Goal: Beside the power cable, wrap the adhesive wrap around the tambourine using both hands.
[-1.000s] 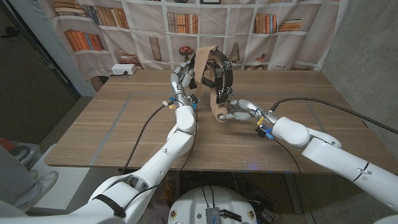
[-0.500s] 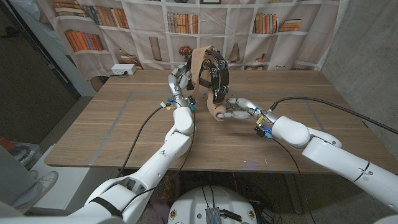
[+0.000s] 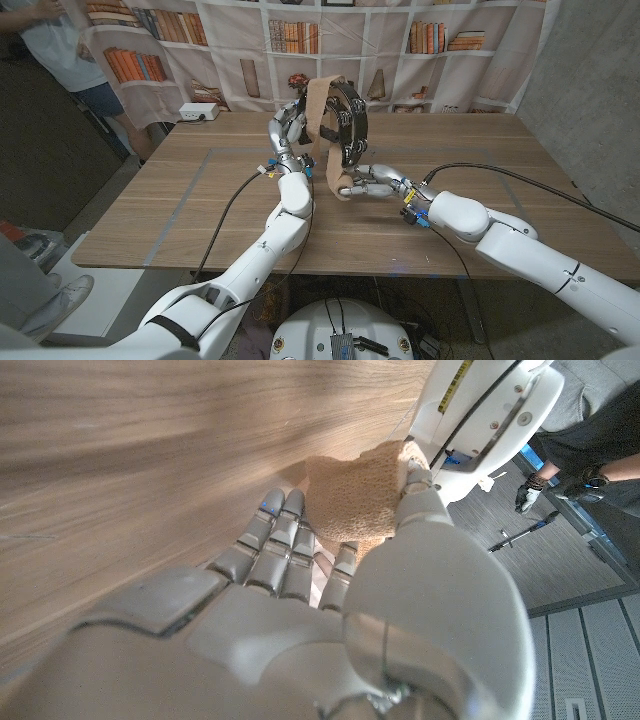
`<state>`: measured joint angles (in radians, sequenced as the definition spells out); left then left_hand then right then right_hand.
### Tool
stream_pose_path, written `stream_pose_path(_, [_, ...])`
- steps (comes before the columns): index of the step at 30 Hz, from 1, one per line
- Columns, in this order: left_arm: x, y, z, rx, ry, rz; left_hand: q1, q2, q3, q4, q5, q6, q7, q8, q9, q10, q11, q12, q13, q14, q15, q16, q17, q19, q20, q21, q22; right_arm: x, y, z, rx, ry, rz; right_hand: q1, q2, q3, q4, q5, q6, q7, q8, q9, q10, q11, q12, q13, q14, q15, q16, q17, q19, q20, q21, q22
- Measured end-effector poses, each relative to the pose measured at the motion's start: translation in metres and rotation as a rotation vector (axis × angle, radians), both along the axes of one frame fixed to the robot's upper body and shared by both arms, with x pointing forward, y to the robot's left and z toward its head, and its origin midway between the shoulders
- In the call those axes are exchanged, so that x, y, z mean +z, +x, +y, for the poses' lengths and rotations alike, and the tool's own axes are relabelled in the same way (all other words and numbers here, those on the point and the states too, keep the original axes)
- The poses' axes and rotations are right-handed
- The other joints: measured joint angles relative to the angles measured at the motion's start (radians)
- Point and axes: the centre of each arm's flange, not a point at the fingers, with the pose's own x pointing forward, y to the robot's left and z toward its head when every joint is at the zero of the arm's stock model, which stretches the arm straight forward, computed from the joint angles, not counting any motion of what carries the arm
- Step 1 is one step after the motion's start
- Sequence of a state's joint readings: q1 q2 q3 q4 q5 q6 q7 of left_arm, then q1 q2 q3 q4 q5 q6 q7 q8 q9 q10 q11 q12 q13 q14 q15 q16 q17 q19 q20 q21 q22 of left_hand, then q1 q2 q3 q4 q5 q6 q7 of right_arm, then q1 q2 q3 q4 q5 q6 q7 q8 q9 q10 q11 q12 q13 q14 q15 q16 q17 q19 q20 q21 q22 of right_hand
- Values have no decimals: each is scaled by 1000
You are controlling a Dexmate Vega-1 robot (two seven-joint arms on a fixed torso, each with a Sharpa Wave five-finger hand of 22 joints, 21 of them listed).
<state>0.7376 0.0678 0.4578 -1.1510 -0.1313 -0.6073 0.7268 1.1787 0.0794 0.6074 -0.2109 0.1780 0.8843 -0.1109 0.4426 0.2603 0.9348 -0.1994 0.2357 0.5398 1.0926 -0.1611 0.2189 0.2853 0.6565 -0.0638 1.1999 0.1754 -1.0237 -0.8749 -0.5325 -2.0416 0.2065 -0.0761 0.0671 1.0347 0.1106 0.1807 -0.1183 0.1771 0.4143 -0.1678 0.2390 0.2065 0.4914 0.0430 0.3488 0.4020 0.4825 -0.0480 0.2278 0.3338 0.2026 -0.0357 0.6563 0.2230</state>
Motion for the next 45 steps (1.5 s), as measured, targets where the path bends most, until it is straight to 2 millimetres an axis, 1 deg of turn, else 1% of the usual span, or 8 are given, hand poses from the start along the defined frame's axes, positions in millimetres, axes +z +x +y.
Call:
stream_pose_path(2, [0, 0, 0, 0, 0, -1, 0, 0, 0, 0, 4, 0, 0, 0, -4, 0, 0, 0, 0, 0, 0, 0, 1, -5, 5, 0, 0, -2, 0, 2, 8, 3, 7, 0, 0, 0, 0, 0, 0, 0, 0, 0, 0, 0, 0, 0, 0, 0, 0, 0, 0, 0, 0, -3])
stream_pose_path(9, [0, 1, -2, 0, 16, -3, 0, 0, 0, 0, 4, 0, 0, 0, -5, -1, 1, 0, 0, -3, -3, 0, 1, -5, 5, 0, 0, -3, 0, 5, 24, 21, 20, 0, 0, 0, 0, 0, 0, 0, 0, 0, 0, 0, -1, -1, 0, 0, 0, 0, 0, 0, 6, -5])
stream_pose_path(11, [0, 1, -2, 2, 17, -3, 0, 0, 0, 0, 4, 0, 0, 0, -5, -1, 1, 0, 0, -3, -3, 0, 1, -5, 5, 0, 0, -3, 0, 5, 28, 25, 22, 0, 0, 0, 0, 0, 0, 0, -7, 0, 0, 0, -2, -1, 0, 0, 0, 0, 0, 0, 6, -5])
stream_pose_path(14, [-1, 1, -2, 6, 19, -3, 0, 0, 0, 0, 4, 4, -11, 0, -5, -1, 1, -8, -2, -3, -3, 0, 1, -5, 5, 0, 0, -1, -1, 5, 30, 31, 20, 0, 0, 1, 0, 0, 0, 0, -7, 0, 0, 0, -2, -1, 0, 0, 0, 0, 0, 0, 6, -5])
stream_pose_path(23, [-4, 4, 2, 23, 29, 2, 0, 0, 0, 0, 4, 11, -18, 0, -6, -1, 2, -8, -2, -3, -3, -1, -3, -9, 1, 0, 0, 7, -7, 7, 42, 52, 7, 0, 0, 3, -3, 0, 0, 0, -8, 1, 0, 0, -4, -1, 0, 0, 0, 0, 0, 0, 11, -5])
stream_pose_path(27, [-5, 5, 6, 33, 33, -7, 0, 0, 0, 0, 3, 11, -18, -2, -10, -1, 2, -8, -2, -9, -9, -1, -3, -13, 5, 0, 0, 11, -11, 9, 45, 62, 9, 0, 0, 7, -7, 0, 0, 0, -7, 1, 0, 0, -4, -1, 0, 0, 0, 0, 0, 0, 12, -5])
stream_pose_path(32, [-5, 7, 16, 48, 25, -20, 0, 0, 0, 0, 3, 16, -23, -2, -11, -1, 2, -8, -2, -9, -9, -1, -3, -18, 3, 0, 0, 12, -13, 14, 44, 74, 22, 0, 0, 7, -7, 0, 4, 4, -7, 1, 0, 0, -4, 3, 0, 0, 0, 0, 0, 0, 12, -5])
stream_pose_path(45, [1, 7, 40, 91, 8, -72, 0, 0, 0, 0, 8, 23, -31, -2, -10, -1, 2, -8, -7, -9, -9, -4, -7, -18, 3, 0, 0, 7, -12, 28, 49, 87, 53, 0, 0, 7, -7, 0, 4, 4, -7, 1, 0, 0, -4, 5, 0, 0, 0, -5, 0, 0, 17, -8])
